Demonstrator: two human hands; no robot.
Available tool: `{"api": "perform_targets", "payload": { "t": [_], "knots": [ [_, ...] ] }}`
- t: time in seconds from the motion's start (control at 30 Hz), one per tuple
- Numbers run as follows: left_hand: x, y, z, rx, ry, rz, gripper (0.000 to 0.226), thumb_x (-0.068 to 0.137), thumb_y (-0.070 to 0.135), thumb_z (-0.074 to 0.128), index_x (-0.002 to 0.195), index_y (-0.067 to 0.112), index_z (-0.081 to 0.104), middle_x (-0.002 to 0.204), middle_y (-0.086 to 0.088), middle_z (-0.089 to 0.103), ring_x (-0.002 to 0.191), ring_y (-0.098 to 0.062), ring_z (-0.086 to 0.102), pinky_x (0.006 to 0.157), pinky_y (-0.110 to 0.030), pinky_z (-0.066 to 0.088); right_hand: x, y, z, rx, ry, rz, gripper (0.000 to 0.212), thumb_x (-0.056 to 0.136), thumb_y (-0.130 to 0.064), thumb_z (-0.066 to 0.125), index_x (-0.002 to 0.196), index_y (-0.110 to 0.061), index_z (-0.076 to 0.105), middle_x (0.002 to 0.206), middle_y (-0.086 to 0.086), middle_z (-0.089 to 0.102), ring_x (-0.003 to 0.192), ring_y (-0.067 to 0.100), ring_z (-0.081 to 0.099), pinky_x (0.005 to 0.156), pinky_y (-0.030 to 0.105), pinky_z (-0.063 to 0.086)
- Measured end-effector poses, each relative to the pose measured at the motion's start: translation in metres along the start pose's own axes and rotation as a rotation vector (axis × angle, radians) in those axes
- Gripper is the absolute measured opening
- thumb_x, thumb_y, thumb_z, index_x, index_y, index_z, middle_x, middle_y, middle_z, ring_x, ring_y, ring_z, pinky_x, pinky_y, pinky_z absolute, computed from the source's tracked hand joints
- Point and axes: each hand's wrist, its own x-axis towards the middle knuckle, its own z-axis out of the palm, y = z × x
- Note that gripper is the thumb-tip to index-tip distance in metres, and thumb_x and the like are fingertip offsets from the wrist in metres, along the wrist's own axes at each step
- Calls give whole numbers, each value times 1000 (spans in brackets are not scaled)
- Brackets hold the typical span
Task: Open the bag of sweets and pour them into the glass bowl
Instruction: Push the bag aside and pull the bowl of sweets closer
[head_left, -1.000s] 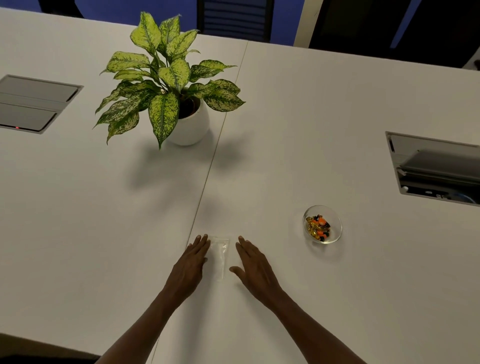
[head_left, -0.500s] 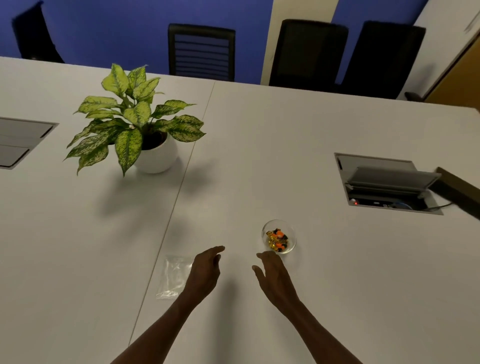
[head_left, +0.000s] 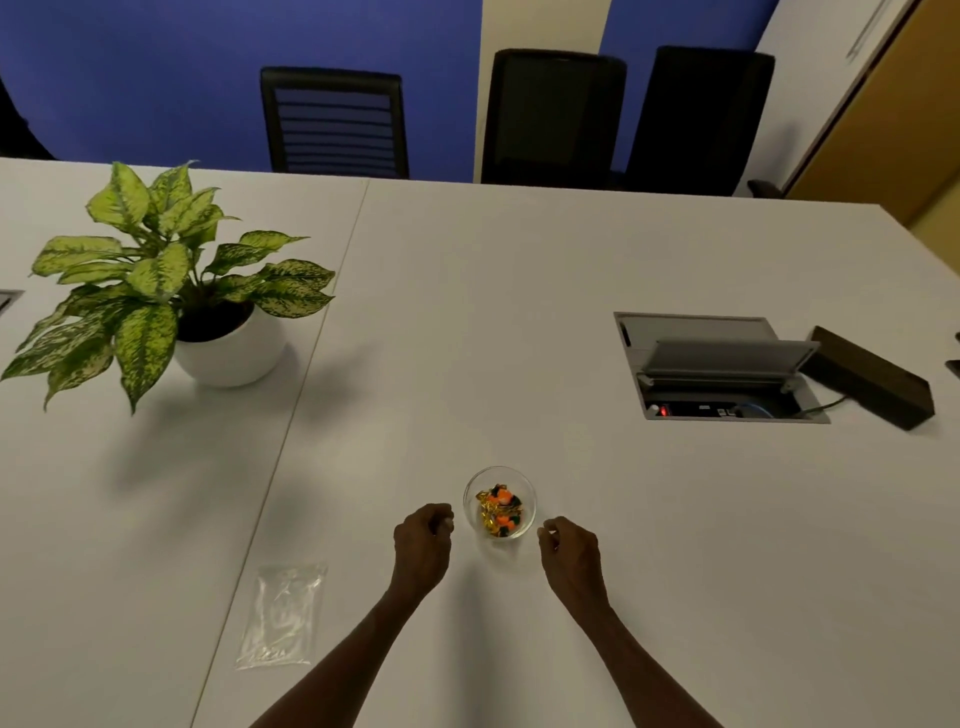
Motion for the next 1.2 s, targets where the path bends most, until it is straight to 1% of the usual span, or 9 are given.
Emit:
{"api": "perform_targets", "payload": {
  "t": [0.13, 0.3, 0.4, 0.53, 0.8, 0.87, 1.0, 1.1, 1.2],
  "knots": [
    [12, 4, 14, 24, -27, -50, 9, 91, 10, 59, 86, 14, 65, 75, 3, 61, 80, -23, 57, 79, -30, 42, 22, 1, 4, 67, 6, 72, 25, 93, -13, 60, 107, 7, 67, 96, 21, 74, 93, 33, 70, 77, 32, 52],
    [33, 4, 29, 66, -41, -143, 35, 94, 23, 61, 121, 1, 63, 112, -14, 72, 110, -30, 63, 99, -35, 40, 45, 1, 17, 128, -87, 162, 33, 95, -18, 58, 100, 14, 65, 100, 29, 72, 92, 37, 69, 80, 37, 53],
    [37, 3, 33, 40, -62, -127, 27, 93, 20, 62, 113, 4, 70, 94, -14, 77, 92, -28, 70, 93, -34, 45, 50, 1, 22, 127, -103, 155, 31, 93, -15, 61, 85, 15, 64, 90, 32, 71, 77, 39, 66, 69, 30, 46],
    [40, 2, 35, -7, -58, -147, 13, 88, 10, 66, 86, 6, 78, 70, -12, 76, 70, -28, 71, 79, -39, 54, 52, -2, 24, 81, -92, 130, 48, 90, -12, 65, 48, -14, 41, 57, 15, 58, 57, 35, 62, 58, 38, 52],
    [53, 7, 31, -16, -60, -192, 10, 82, 6, 70, 82, 6, 80, 61, -7, 73, 54, -13, 66, 60, -24, 53, 62, 0, 29, 82, -97, 161, 38, 83, -2, 63, 51, -4, 45, 49, 23, 50, 64, 52, 61, 53, 29, 37],
    [57, 9, 27, -24, -47, -195, 11, 81, 5, 70, 76, 7, 80, 60, -8, 73, 52, -14, 65, 59, -26, 54, 68, -4, 30, 93, -85, 155, 38, 83, -1, 63, 50, -2, 44, 48, 17, 46, 57, 50, 59, 52, 30, 37],
    [76, 19, 14, -67, -13, -181, 12, 78, 6, 71, 71, 10, 79, 52, -3, 70, 45, -9, 61, 54, -26, 53, 87, -22, 30, 163, -81, 124, 36, 83, -3, 63, 55, 14, 48, 55, 32, 58, 50, 27, 49, 53, 32, 38],
    [99, 28, 0, -99, 14, -167, 9, 79, 7, 72, 75, 11, 80, 47, 8, 67, 41, 0, 60, 44, -10, 47, 108, -44, 33, 179, -67, 74, 35, 85, -5, 62, 58, 15, 50, 59, 34, 60, 52, 25, 49, 54, 31, 39],
    [127, 39, -14, -119, 40, -154, 13, 78, 9, 73, 72, 17, 79, 46, 8, 67, 41, 1, 60, 45, -11, 48, 134, -67, 39, 191, -43, 36, 36, 86, -6, 62, 58, 14, 50, 60, 33, 60, 52, 25, 49, 53, 34, 43]
  ]
}}
